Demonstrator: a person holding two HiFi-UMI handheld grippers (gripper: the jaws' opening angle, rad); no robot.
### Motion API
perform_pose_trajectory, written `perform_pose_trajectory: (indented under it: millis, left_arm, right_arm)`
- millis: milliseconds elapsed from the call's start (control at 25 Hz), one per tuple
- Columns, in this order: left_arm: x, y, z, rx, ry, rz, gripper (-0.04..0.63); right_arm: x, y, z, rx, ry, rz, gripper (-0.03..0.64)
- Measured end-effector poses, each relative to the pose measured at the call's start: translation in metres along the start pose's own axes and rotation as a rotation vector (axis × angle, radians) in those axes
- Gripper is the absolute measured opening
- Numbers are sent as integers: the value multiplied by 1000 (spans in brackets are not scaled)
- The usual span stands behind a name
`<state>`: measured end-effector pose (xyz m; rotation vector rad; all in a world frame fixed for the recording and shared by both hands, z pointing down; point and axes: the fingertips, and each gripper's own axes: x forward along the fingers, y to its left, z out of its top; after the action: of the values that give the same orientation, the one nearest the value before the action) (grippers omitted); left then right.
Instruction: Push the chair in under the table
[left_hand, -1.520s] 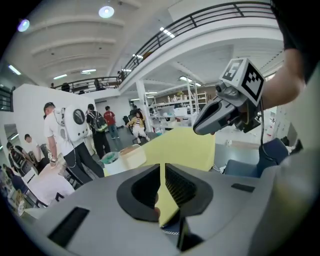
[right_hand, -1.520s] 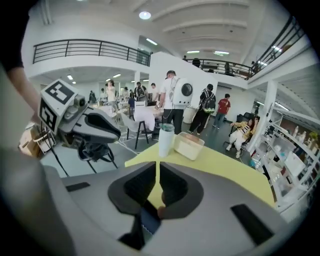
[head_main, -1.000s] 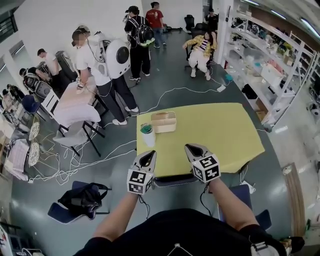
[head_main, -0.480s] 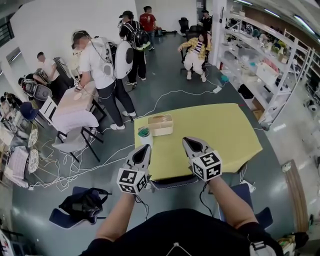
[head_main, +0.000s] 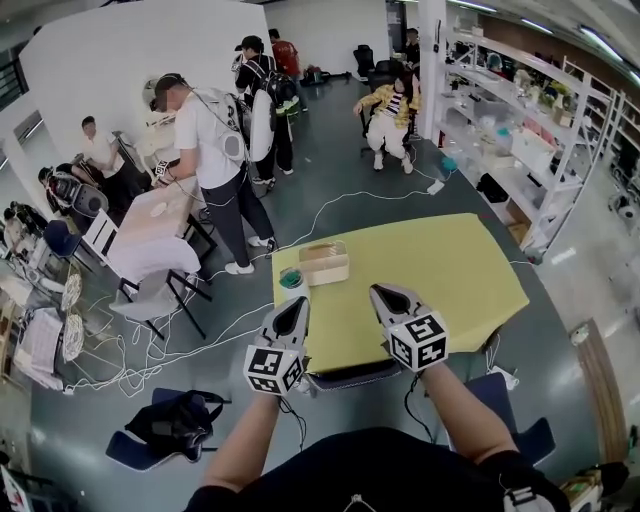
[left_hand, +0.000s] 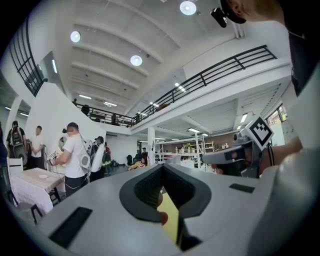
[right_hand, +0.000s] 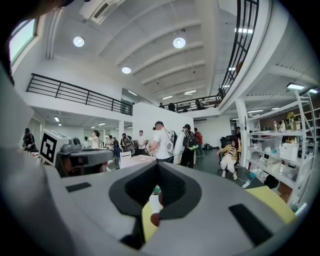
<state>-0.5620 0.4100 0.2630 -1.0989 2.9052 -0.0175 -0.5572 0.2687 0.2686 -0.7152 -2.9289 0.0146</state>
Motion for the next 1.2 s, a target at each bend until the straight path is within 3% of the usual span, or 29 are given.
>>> perform_pose_trajectory:
  millis: [1200]
  left_arm:
    - [-15, -9, -19, -14, 35, 20, 9]
  right_arm:
    - [-13, 9, -11, -22, 14, 4, 14]
